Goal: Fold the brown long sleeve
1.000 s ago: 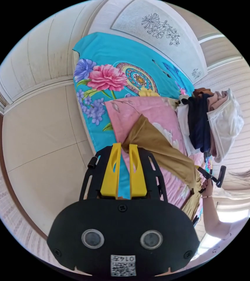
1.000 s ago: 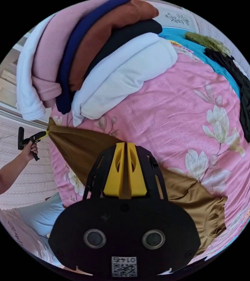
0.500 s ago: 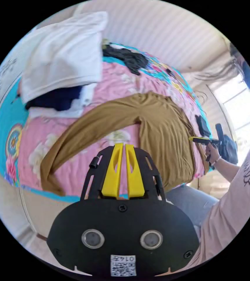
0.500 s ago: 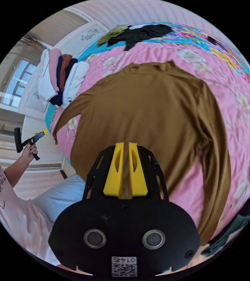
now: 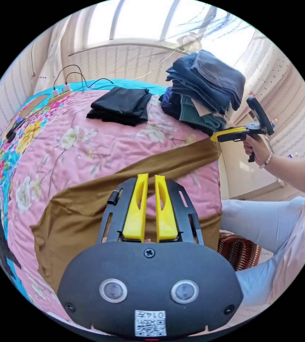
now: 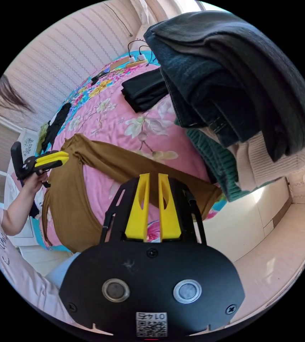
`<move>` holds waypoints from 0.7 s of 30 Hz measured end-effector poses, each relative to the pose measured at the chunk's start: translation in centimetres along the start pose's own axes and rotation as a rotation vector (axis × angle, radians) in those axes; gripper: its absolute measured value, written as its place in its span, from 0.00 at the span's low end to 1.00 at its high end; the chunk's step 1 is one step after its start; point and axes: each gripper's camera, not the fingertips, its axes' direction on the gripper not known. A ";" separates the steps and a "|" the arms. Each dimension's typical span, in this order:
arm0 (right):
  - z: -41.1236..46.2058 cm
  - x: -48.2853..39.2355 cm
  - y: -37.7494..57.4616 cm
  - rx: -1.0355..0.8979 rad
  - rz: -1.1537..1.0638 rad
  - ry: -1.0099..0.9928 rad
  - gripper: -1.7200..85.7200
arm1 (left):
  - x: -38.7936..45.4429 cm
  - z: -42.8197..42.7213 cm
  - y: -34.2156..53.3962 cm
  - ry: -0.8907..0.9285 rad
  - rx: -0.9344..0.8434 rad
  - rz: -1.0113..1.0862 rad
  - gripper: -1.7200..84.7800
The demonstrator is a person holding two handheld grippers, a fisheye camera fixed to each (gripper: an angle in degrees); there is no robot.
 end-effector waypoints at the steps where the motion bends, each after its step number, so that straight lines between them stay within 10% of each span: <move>1: 0.4 1.0 -0.1 0.003 -0.022 0.025 0.09 | 0.1 2.1 -2.7 0.015 -0.026 0.024 0.07; 12: 7.6 8.9 -1.0 -0.128 -0.049 0.031 0.04 | -1.1 13.8 -11.5 -0.005 -0.195 0.098 0.03; 21: 5.4 7.1 1.6 -0.207 -0.222 -0.525 0.02 | -3.3 3.5 -5.8 0.056 0.117 -0.088 0.01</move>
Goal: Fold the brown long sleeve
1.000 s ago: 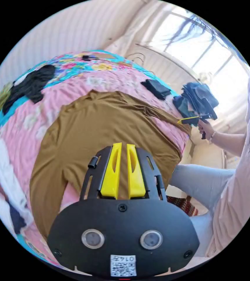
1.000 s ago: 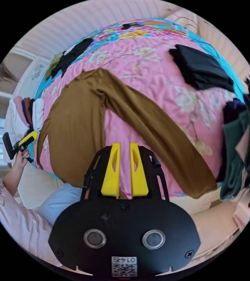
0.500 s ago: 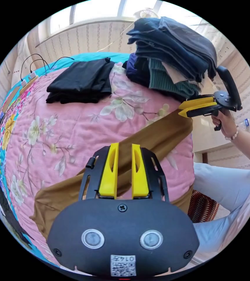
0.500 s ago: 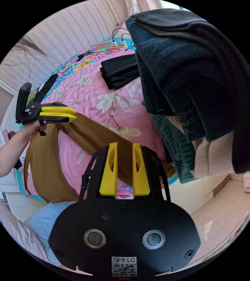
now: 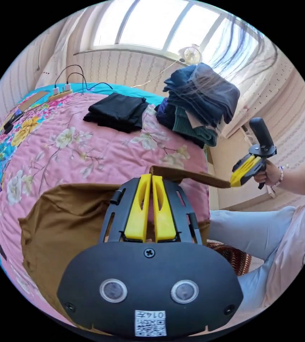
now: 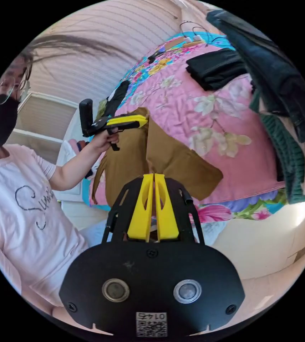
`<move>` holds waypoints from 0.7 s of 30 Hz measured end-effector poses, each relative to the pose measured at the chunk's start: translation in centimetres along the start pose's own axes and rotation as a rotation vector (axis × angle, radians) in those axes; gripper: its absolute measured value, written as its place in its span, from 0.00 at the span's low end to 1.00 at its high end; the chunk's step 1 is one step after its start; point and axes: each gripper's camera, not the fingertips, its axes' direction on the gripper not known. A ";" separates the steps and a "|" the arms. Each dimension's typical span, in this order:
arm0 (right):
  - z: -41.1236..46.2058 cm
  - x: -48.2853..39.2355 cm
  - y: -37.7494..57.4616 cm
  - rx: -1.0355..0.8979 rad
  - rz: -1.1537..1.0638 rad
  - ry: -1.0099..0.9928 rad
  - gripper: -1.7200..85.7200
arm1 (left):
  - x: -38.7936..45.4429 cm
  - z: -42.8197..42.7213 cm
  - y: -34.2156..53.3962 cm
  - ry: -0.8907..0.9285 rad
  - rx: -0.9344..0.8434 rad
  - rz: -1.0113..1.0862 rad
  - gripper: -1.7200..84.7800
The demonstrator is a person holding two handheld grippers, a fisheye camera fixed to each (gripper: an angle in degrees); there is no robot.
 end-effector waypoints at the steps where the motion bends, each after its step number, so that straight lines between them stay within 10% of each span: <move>1: 1.4 -1.1 0.1 -0.051 -0.034 -0.078 0.02 | -0.1 -0.8 0.8 -0.010 0.012 -0.018 0.01; 8: 12.5 -8.2 -0.6 -0.282 -0.244 -0.298 0.02 | -1.7 -7.1 11.6 -0.150 0.012 -0.277 0.01; 21: 24.8 -15.7 0.4 -0.643 -0.702 -0.065 0.08 | -7.6 -9.0 21.6 -0.268 -0.040 -0.605 0.01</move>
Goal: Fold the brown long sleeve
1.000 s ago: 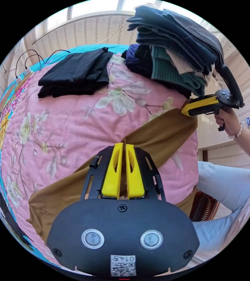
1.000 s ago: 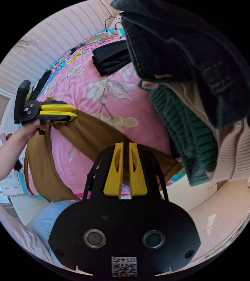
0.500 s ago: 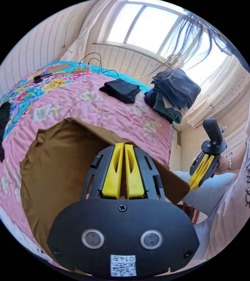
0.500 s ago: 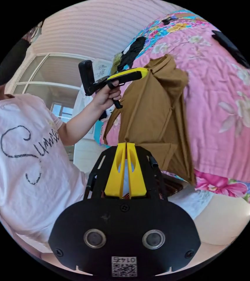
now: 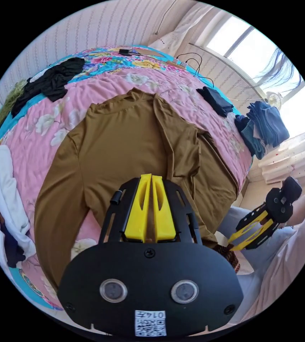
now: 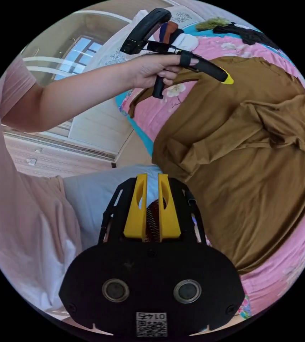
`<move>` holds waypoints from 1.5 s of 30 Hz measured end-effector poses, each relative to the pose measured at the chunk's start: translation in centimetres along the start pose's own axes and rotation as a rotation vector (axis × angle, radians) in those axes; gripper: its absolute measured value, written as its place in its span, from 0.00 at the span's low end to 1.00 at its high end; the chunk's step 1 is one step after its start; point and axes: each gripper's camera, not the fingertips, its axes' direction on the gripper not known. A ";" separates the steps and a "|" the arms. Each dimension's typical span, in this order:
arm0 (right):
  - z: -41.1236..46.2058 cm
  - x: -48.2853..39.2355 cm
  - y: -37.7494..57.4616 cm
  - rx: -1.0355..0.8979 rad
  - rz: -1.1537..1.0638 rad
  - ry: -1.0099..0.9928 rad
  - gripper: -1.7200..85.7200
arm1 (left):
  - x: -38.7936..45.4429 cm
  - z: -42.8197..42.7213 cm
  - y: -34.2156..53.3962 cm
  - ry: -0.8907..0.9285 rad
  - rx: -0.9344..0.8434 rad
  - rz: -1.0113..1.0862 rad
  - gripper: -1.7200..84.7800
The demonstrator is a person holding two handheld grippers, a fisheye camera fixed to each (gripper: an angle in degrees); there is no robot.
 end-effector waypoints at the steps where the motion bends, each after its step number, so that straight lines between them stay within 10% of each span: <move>1: -1.4 1.5 0.0 0.042 0.041 0.086 0.08 | 0.0 0.0 -1.4 0.003 0.013 0.026 0.01; 9: -11.3 12.5 -0.7 0.432 0.400 0.525 0.12 | -0.2 5.3 -15.1 0.022 0.059 0.081 0.09; 28: -6.6 19.4 -0.3 0.452 0.547 0.232 0.03 | 0.4 8.8 -17.3 0.023 -0.024 0.108 0.04; 38: -4.3 14.6 0.5 0.566 0.491 0.366 0.05 | -2.4 -5.6 6.3 0.010 0.289 -0.054 0.07; 45: 1.0 5.3 3.6 0.663 0.421 0.333 0.05 | 3.0 -8.9 27.3 -0.019 0.138 -0.123 0.07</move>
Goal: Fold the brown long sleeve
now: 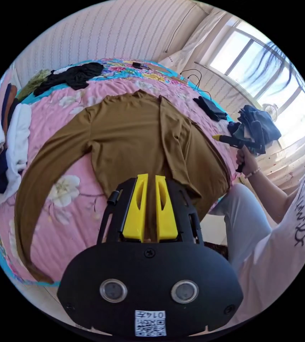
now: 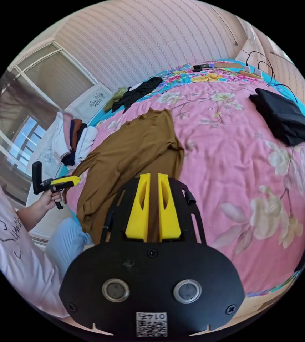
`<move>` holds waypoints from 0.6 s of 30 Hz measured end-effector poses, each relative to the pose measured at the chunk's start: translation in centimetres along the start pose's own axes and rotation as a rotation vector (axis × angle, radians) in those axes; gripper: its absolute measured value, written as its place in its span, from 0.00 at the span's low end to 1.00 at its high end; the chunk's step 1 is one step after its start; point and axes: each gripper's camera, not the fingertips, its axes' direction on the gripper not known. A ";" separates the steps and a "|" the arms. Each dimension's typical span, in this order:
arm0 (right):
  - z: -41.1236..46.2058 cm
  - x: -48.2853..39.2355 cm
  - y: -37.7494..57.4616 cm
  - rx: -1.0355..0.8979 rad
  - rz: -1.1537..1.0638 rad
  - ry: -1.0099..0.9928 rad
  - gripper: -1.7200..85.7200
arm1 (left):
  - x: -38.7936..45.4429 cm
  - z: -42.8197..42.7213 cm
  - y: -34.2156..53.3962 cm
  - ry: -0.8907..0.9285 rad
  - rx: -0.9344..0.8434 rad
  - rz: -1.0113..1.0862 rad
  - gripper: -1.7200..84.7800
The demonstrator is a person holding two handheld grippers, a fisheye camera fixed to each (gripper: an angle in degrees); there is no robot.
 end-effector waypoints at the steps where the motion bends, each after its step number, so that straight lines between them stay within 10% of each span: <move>1: 0.5 -1.5 1.5 -0.014 -0.004 -0.046 0.05 | 0.4 -0.3 1.4 -0.009 -0.003 -0.007 0.07; 18: 5.1 -18.2 10.1 -0.288 -0.131 -0.209 0.07 | 5.6 1.4 10.7 -0.184 -0.169 0.132 0.05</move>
